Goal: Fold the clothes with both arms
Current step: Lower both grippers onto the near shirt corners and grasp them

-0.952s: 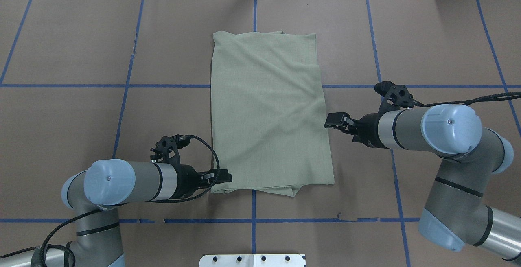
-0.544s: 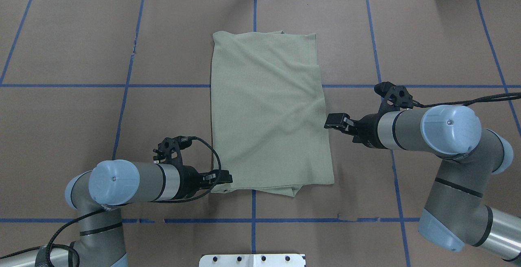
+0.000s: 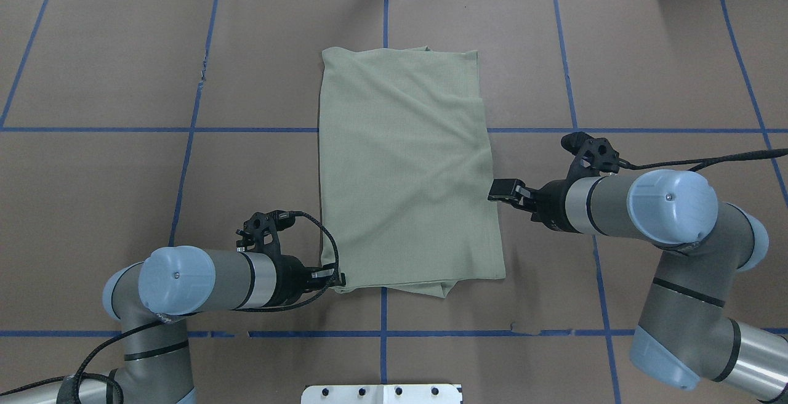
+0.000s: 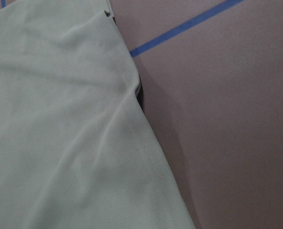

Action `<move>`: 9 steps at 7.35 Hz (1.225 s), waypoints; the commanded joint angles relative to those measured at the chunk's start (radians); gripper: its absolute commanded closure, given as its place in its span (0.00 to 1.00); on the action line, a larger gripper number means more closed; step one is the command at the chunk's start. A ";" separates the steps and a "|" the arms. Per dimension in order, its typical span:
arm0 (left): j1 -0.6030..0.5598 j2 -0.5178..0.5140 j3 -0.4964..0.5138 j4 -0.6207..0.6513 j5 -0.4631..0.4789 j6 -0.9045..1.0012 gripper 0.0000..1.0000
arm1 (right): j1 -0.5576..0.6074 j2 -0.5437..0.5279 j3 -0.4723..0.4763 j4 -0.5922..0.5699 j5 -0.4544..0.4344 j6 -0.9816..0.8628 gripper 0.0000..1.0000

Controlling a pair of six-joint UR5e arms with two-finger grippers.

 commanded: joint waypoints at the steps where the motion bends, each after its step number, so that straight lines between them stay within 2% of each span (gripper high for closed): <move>1: 0.001 0.001 -0.013 -0.001 -0.001 0.000 1.00 | -0.036 0.018 0.012 -0.069 -0.030 0.139 0.00; 3: 0.001 0.000 -0.018 -0.001 -0.001 0.000 1.00 | -0.086 0.128 0.007 -0.250 -0.032 0.368 0.00; 5: 0.001 0.000 -0.019 -0.003 -0.006 0.000 1.00 | -0.134 0.210 0.006 -0.404 -0.041 0.493 0.00; 7: 0.001 0.000 -0.021 -0.004 -0.007 0.000 1.00 | -0.185 0.212 -0.011 -0.418 -0.115 0.519 0.00; 9: -0.001 0.000 -0.021 -0.009 -0.007 0.000 1.00 | -0.214 0.213 -0.057 -0.417 -0.149 0.579 0.00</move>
